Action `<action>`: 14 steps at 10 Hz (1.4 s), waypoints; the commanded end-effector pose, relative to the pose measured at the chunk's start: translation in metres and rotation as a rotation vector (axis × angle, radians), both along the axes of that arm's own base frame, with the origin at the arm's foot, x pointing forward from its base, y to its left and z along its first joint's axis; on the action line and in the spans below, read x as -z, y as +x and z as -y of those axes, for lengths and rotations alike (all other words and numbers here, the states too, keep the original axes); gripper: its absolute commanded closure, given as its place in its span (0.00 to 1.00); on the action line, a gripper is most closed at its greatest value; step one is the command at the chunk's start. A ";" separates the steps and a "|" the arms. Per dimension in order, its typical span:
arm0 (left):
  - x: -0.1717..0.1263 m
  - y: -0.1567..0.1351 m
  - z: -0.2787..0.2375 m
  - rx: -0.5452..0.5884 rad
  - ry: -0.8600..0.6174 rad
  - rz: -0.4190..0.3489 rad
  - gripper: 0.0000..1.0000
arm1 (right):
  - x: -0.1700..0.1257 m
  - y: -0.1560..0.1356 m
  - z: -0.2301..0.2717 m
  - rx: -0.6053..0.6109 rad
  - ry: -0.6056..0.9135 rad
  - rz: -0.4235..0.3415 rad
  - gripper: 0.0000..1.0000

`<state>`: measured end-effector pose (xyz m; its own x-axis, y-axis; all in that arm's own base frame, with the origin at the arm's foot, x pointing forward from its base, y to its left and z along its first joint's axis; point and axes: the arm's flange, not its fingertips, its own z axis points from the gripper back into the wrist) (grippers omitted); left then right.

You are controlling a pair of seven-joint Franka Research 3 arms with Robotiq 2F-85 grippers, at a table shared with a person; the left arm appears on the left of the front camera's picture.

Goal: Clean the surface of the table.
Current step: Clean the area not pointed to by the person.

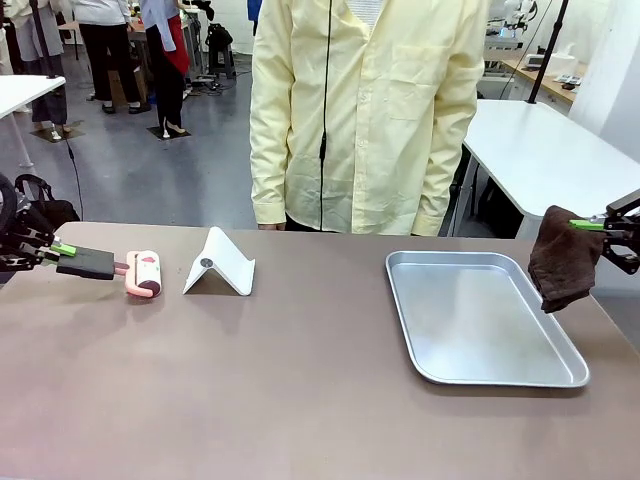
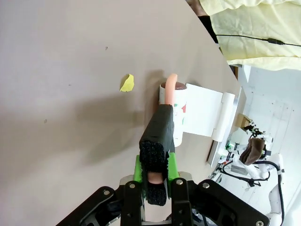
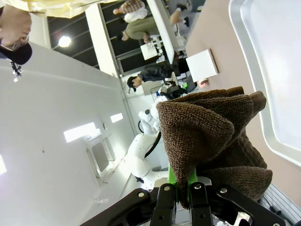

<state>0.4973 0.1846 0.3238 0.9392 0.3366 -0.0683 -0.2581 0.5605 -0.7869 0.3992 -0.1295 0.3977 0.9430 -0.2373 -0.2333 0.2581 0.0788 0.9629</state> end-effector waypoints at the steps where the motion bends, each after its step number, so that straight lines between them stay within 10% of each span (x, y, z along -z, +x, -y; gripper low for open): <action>1: 0.013 0.007 0.003 -0.011 0.020 -0.023 0.78 | -0.004 -0.001 0.001 0.000 0.022 0.011 0.92; 5: -0.033 -0.020 0.003 -0.001 -0.126 0.146 0.78 | -0.004 -0.001 0.001 0.000 0.022 0.011 0.92; 9: -0.105 -0.110 -0.030 -0.003 -0.279 0.363 0.78 | -0.004 -0.001 0.001 0.000 0.022 0.011 0.92; 14: -0.082 -0.189 -0.097 -0.137 -0.379 0.337 0.78 | -0.004 -0.001 0.001 0.000 0.022 0.011 0.92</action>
<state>0.3100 0.2725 0.4183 0.8783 0.4646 0.1123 0.0004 0.2342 -0.9722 0.3989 -0.1299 0.3975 0.9428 -0.2376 -0.2340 0.2586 0.0777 0.9629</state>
